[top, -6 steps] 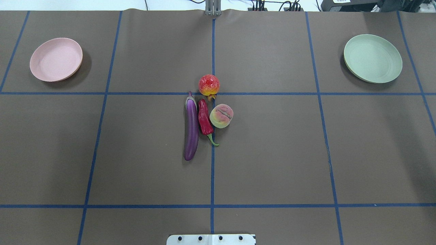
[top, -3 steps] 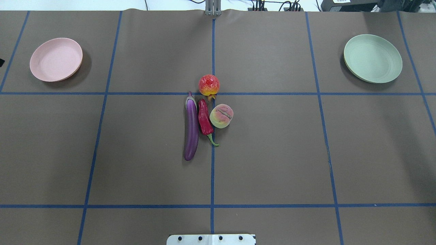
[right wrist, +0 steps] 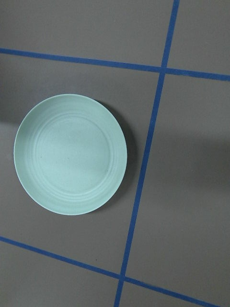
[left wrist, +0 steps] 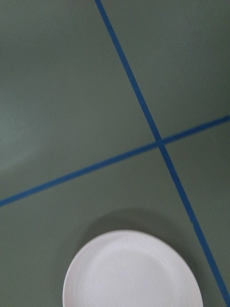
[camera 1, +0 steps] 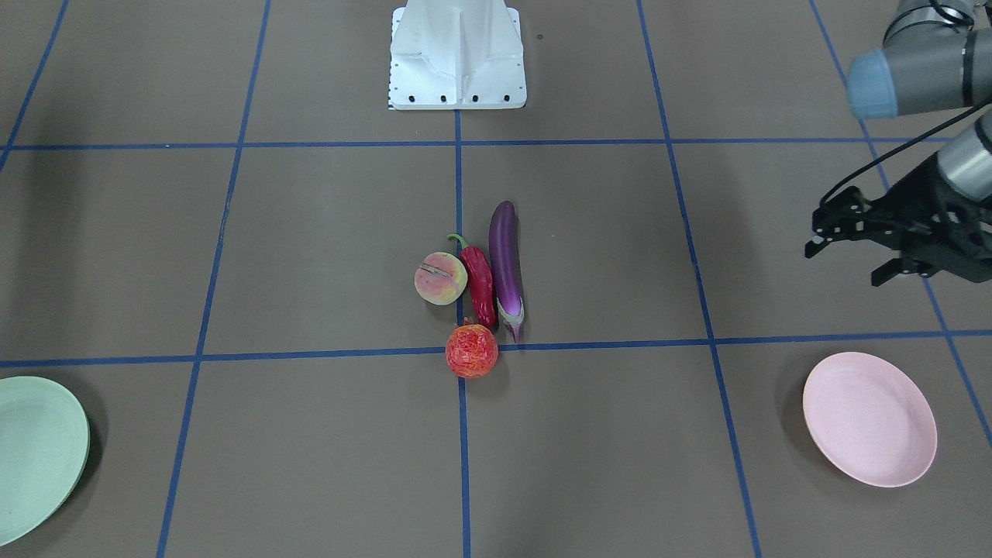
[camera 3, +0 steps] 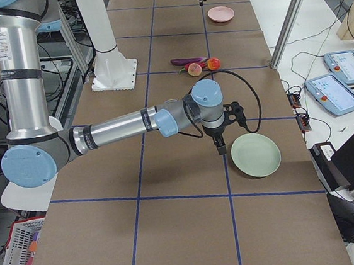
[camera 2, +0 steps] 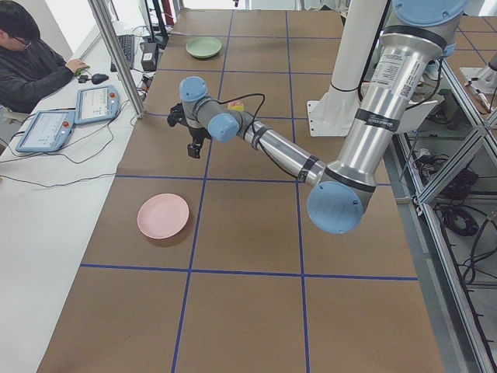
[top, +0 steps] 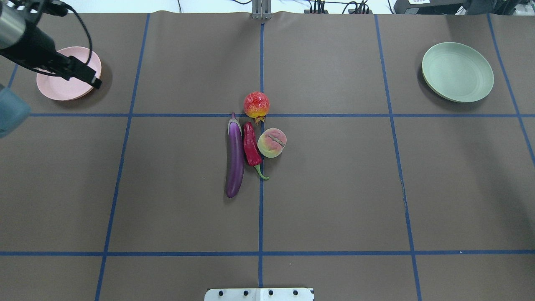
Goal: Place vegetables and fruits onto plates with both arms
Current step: 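Reach the left gripper down to the purple eggplant and grasp it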
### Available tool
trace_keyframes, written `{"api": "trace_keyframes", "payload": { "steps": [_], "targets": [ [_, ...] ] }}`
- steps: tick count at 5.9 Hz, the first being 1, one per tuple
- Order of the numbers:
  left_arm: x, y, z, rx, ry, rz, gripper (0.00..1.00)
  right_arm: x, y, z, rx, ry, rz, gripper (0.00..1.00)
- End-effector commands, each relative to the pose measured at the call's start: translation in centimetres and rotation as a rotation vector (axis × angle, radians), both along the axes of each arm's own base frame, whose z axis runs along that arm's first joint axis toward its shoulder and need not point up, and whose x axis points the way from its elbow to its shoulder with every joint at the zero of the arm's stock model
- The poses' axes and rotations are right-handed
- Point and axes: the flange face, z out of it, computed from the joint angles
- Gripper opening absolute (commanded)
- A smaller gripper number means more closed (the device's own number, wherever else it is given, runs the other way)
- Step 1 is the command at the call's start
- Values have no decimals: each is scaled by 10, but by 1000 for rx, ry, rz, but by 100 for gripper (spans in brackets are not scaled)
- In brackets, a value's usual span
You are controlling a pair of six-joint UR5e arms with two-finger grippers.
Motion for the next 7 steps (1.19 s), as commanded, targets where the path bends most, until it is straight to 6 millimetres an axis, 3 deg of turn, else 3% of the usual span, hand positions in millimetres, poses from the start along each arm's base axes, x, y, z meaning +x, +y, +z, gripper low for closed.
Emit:
{"api": "trace_keyframes", "payload": {
  "steps": [1, 2, 3, 4, 5, 7],
  "targets": [
    [95, 29, -69, -149, 35, -98, 100, -17, -9, 17, -50, -38, -27, 100],
    [148, 53, -97, -185, 37, -138, 100, -20, -8, 16, -57, -61, -38, 100],
    [209, 91, -114, -184, 20, -163, 99, -23, -8, 11, -49, -71, -45, 100],
    [243, 108, -124, -160, 9, -169, 99, -32, -17, -2, -26, -76, -60, 100],
    [277, 121, -114, -140, -31, -165, 99, -49, -28, -21, 4, -80, -89, 100],
    [323, 122, -108, -138, -57, -146, 92, -76, -42, -51, 0, -101, -92, 100]
  ]
}}
